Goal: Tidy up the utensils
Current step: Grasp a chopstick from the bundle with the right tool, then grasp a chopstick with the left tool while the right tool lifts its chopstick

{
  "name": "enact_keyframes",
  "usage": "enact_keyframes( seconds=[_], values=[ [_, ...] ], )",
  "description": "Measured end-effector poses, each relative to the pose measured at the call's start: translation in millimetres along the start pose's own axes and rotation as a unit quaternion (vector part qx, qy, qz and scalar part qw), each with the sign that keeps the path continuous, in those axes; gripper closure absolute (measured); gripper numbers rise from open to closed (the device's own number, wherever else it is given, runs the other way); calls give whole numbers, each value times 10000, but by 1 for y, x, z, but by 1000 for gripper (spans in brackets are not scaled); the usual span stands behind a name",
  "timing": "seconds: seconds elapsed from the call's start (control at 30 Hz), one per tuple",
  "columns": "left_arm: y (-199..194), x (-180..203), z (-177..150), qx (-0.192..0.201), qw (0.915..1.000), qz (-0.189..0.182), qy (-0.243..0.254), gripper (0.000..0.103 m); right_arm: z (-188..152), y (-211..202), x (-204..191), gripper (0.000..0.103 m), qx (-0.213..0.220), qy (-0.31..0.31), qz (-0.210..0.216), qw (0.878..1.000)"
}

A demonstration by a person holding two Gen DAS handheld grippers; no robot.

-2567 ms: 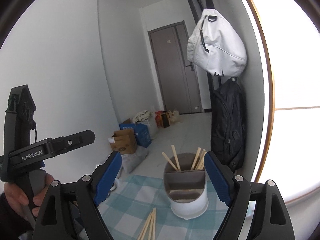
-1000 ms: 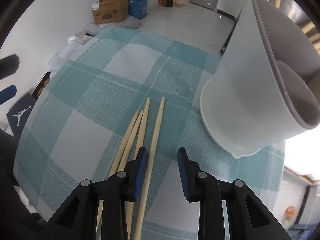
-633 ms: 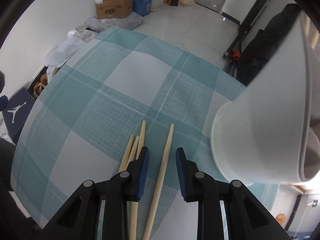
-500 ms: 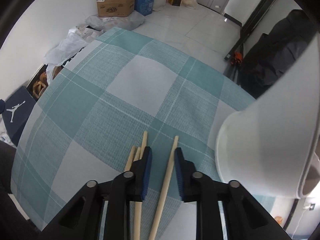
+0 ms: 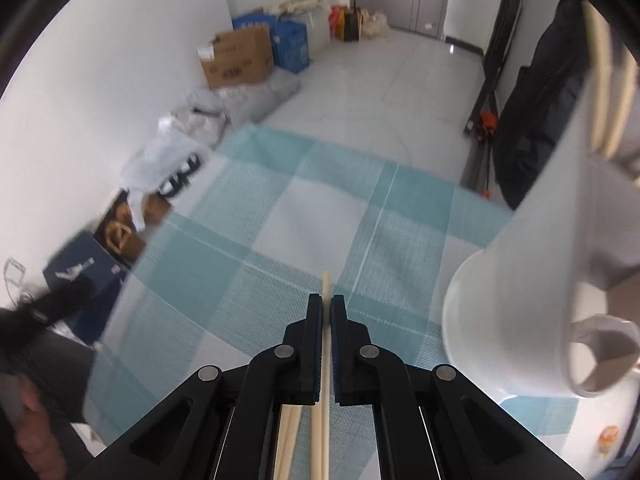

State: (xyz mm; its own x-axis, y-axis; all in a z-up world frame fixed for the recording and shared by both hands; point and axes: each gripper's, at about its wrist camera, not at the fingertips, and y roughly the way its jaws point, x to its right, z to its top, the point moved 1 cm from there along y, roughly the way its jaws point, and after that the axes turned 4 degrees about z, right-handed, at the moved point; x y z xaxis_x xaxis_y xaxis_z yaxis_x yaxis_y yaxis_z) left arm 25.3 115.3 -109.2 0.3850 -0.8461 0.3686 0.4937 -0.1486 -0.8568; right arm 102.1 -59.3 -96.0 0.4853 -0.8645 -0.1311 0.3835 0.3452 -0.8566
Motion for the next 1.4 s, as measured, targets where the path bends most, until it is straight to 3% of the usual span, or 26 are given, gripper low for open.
enact_keyframes(
  seconds=[0.23, 0.37, 0.47, 0.6, 0.77, 1.0, 1.4],
  values=[
    [13, 43, -28, -375, 9928, 253, 1113, 12, -18, -78, 28, 100, 1256, 555, 307, 9901],
    [21, 59, -43, -617, 9864, 349, 1484, 12, -30, -104, 38, 100, 1613, 725, 404, 9834],
    [23, 70, -53, -552, 9812, 609, 1744, 12, -43, -123, 48, 100, 1854, 807, 462, 9783],
    [27, 77, -57, -574, 9771, 732, 1915, 12, -57, -139, 60, 100, 2027, 828, 552, 9742],
    [41, 79, -65, -720, 9714, 1168, 1939, 12, -71, -152, 73, 100, 2206, 908, 643, 9690],
    [45, 90, -68, -608, 9648, 1480, 2086, 9, -82, -160, 84, 100, 2399, 993, 707, 9631],
    [60, 104, -51, -640, 9580, 1605, 2289, 13, -89, -174, 115, 100, 2619, 1336, 834, 9521]
  ],
)
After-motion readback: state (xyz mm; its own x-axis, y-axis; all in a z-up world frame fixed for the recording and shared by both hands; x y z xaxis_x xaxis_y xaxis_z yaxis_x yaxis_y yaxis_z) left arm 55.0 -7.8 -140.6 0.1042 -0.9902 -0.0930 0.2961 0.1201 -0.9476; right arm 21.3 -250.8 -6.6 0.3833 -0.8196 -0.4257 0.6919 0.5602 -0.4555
